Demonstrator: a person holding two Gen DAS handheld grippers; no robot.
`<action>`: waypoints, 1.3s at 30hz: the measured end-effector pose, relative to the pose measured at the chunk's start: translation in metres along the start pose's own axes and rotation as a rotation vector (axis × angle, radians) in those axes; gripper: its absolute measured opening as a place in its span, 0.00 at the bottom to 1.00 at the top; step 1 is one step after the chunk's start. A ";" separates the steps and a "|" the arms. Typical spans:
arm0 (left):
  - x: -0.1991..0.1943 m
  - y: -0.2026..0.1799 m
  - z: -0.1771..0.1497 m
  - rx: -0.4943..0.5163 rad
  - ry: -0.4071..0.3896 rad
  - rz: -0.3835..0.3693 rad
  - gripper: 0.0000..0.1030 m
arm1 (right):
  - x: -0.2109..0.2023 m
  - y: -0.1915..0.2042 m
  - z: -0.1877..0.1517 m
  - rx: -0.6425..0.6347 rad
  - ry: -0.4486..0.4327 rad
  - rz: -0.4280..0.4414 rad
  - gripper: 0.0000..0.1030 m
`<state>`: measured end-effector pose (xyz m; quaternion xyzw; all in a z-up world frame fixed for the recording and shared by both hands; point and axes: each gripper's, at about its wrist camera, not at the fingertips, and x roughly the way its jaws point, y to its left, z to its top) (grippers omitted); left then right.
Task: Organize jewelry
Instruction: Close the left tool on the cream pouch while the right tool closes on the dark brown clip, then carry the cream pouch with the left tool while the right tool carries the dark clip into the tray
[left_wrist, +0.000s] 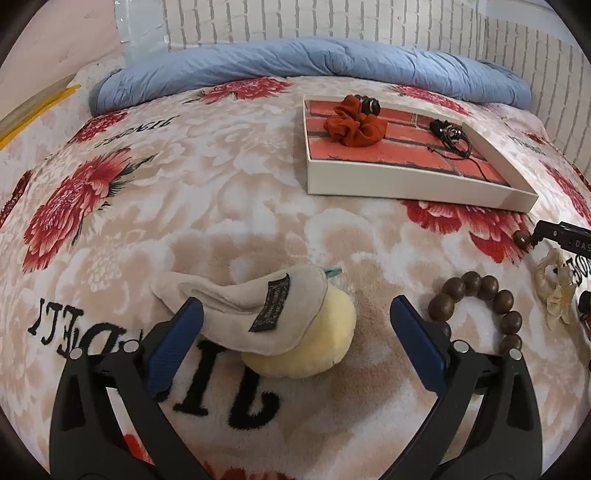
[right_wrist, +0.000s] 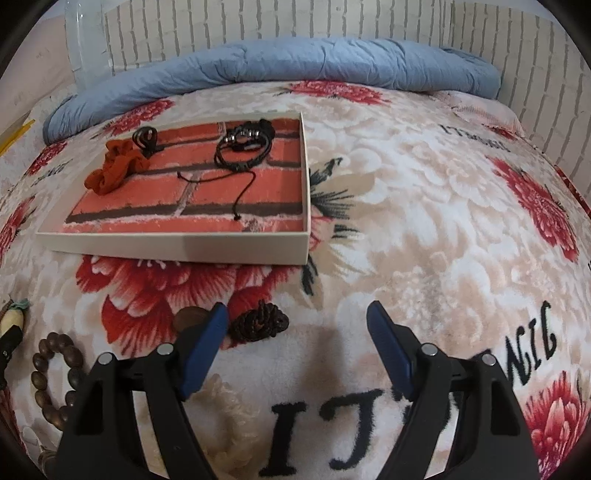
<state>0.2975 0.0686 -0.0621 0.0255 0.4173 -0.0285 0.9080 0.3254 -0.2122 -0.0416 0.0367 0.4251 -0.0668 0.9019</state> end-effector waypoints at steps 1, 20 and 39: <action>0.002 0.000 0.000 0.001 0.004 -0.001 0.94 | 0.002 0.000 0.000 0.000 0.005 0.000 0.73; 0.007 0.003 0.007 0.022 -0.017 0.040 0.59 | 0.014 0.017 -0.002 -0.021 0.027 0.071 0.28; -0.015 -0.009 0.026 0.063 -0.056 0.005 0.50 | -0.012 0.004 0.019 -0.015 -0.034 0.071 0.25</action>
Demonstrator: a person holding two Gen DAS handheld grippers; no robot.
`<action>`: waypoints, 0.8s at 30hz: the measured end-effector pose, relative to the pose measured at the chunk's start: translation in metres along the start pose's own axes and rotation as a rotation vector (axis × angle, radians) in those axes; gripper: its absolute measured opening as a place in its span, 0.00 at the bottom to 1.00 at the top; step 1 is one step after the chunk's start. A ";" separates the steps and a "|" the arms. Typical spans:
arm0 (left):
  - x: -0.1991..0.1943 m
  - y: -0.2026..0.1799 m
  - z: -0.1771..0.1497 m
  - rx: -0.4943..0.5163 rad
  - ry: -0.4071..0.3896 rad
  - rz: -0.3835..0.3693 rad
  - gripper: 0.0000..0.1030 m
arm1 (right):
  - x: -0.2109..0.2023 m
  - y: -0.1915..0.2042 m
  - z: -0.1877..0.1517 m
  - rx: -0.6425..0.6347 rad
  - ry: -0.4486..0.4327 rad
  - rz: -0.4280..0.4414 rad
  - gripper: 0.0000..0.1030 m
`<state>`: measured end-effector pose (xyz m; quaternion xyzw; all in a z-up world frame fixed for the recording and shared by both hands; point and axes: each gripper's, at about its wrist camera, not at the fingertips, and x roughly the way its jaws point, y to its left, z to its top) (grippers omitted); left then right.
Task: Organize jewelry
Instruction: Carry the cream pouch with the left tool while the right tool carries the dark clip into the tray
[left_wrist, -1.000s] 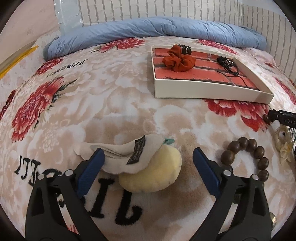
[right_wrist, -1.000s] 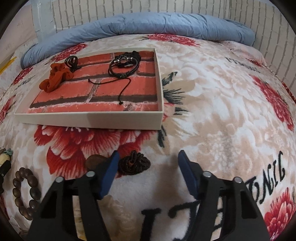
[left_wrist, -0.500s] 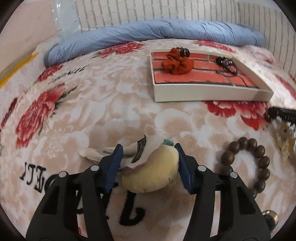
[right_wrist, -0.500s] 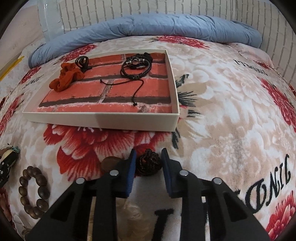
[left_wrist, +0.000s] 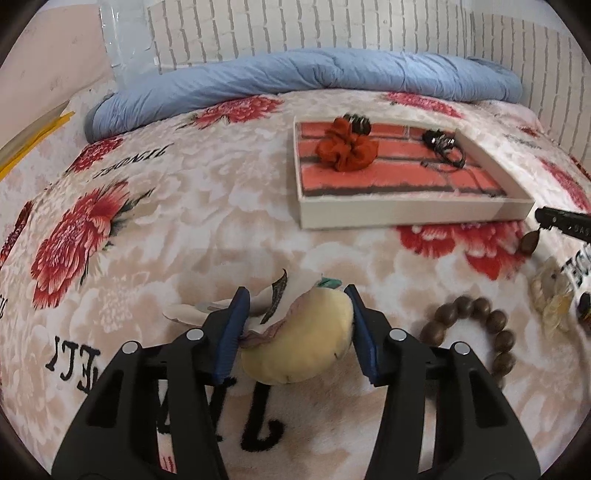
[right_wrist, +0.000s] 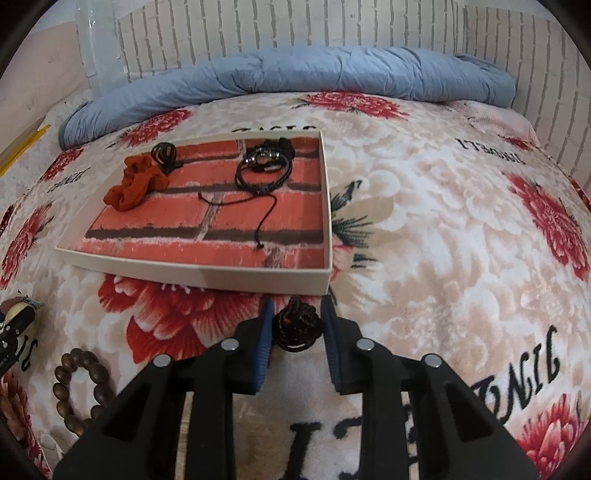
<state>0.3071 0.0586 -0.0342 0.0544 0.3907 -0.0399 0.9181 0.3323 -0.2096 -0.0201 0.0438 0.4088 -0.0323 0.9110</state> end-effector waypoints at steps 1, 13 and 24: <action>-0.002 -0.001 0.003 -0.001 -0.006 -0.008 0.50 | -0.001 0.000 0.002 -0.002 -0.002 -0.001 0.25; -0.023 -0.010 0.078 -0.072 -0.088 -0.107 0.49 | -0.017 -0.002 0.036 -0.014 -0.042 -0.008 0.25; 0.017 -0.030 0.132 -0.085 -0.074 -0.140 0.50 | -0.001 0.013 0.084 -0.029 -0.062 0.003 0.25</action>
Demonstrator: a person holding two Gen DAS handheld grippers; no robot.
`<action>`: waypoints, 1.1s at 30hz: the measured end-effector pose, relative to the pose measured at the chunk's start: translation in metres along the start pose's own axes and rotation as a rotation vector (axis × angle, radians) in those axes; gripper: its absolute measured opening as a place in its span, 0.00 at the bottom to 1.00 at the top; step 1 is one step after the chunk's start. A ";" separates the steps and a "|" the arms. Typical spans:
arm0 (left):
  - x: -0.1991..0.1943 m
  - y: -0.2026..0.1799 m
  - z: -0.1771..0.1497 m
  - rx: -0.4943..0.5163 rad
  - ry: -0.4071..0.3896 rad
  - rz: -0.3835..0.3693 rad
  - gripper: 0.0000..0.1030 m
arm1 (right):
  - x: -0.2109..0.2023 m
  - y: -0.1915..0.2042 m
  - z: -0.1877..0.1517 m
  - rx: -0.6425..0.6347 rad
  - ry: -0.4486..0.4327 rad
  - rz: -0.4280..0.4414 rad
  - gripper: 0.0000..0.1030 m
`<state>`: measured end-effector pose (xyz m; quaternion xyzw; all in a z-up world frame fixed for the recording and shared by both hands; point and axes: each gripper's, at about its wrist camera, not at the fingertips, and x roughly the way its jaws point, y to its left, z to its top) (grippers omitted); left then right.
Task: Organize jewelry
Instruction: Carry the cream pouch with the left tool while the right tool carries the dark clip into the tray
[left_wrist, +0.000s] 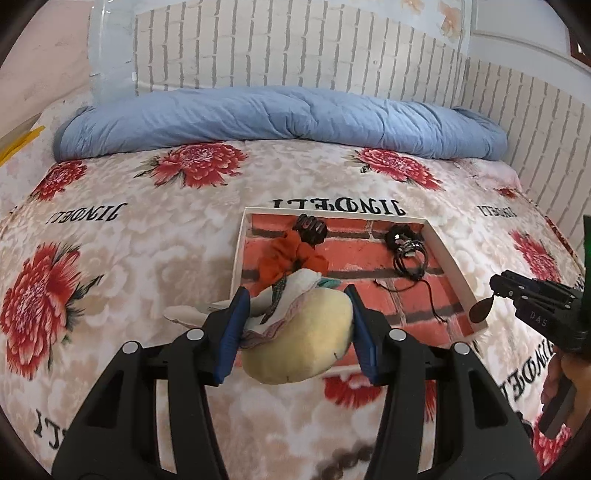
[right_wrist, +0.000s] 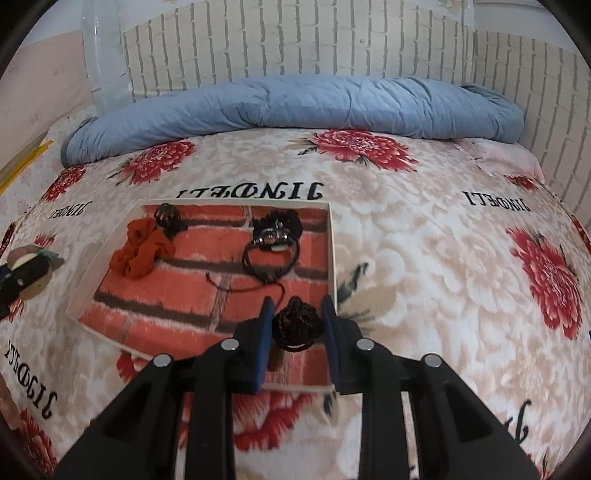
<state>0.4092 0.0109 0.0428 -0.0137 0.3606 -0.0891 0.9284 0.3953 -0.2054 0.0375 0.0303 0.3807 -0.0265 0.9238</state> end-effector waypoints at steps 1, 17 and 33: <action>0.008 -0.001 0.003 -0.003 0.007 -0.002 0.50 | 0.005 0.002 0.003 -0.002 0.001 0.001 0.25; 0.096 -0.004 0.021 -0.003 0.064 -0.020 0.50 | 0.084 0.010 0.021 -0.020 0.043 -0.023 0.25; 0.131 -0.009 0.030 0.018 0.101 -0.025 0.55 | 0.120 0.012 0.027 -0.021 0.092 -0.022 0.26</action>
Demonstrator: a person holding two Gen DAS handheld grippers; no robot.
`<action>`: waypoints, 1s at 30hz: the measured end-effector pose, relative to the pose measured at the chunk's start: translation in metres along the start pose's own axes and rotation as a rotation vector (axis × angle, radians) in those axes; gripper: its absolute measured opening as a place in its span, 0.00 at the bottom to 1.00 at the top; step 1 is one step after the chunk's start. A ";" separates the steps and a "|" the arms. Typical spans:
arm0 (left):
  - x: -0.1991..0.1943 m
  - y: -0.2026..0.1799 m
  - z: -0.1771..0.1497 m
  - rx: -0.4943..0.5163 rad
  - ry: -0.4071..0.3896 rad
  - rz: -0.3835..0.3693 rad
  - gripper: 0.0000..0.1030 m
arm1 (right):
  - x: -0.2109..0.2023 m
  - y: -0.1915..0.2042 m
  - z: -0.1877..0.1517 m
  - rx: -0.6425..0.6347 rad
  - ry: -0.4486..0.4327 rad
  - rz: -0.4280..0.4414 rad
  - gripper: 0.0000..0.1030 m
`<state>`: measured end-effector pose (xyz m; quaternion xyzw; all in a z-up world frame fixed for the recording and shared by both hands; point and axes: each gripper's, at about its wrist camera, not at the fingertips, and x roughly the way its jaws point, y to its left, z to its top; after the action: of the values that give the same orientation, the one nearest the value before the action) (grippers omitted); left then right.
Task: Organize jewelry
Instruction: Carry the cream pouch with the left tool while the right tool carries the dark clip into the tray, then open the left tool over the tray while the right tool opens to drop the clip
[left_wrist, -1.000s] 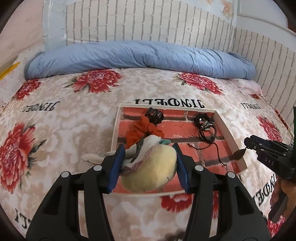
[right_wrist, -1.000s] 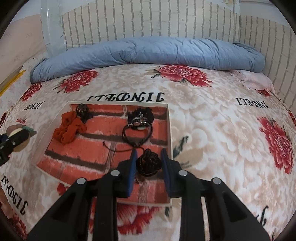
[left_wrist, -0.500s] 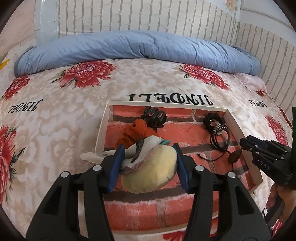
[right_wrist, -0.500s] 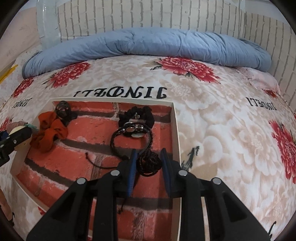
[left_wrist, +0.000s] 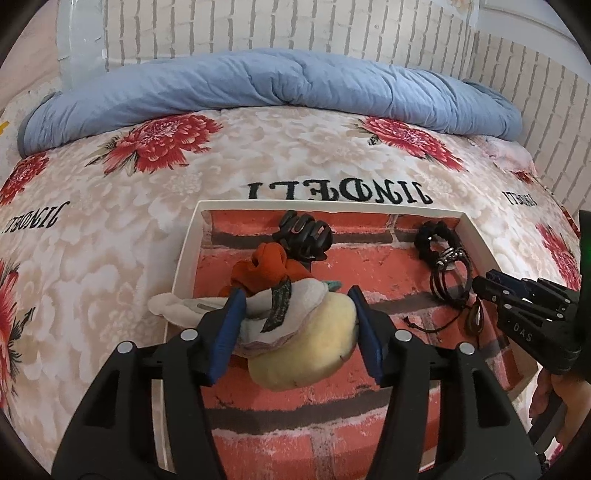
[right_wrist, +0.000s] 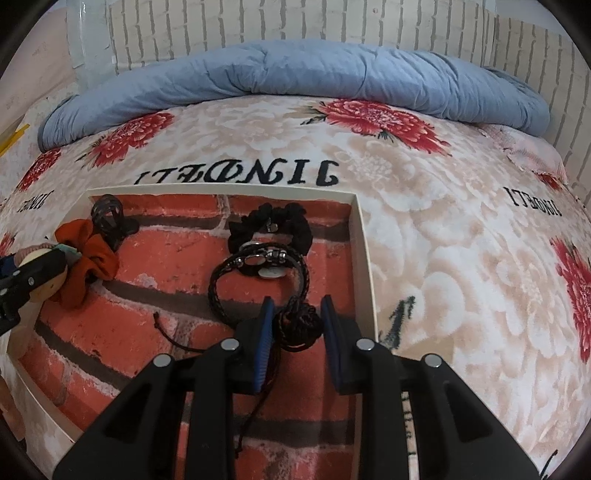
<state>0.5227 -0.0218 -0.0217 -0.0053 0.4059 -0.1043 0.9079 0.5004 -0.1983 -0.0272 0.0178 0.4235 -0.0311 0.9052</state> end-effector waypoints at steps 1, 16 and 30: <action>0.002 0.000 0.001 0.000 0.002 0.002 0.55 | 0.003 0.000 0.000 0.001 0.008 0.002 0.26; 0.024 -0.006 -0.003 -0.003 0.051 0.010 0.71 | 0.012 -0.011 -0.001 0.024 0.036 0.039 0.36; -0.064 -0.006 -0.021 -0.025 -0.020 0.014 0.95 | -0.081 -0.025 -0.021 0.034 -0.101 0.111 0.77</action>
<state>0.4652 -0.0140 0.0118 -0.0148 0.3979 -0.0926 0.9126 0.4305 -0.2184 0.0212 0.0549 0.3749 0.0111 0.9254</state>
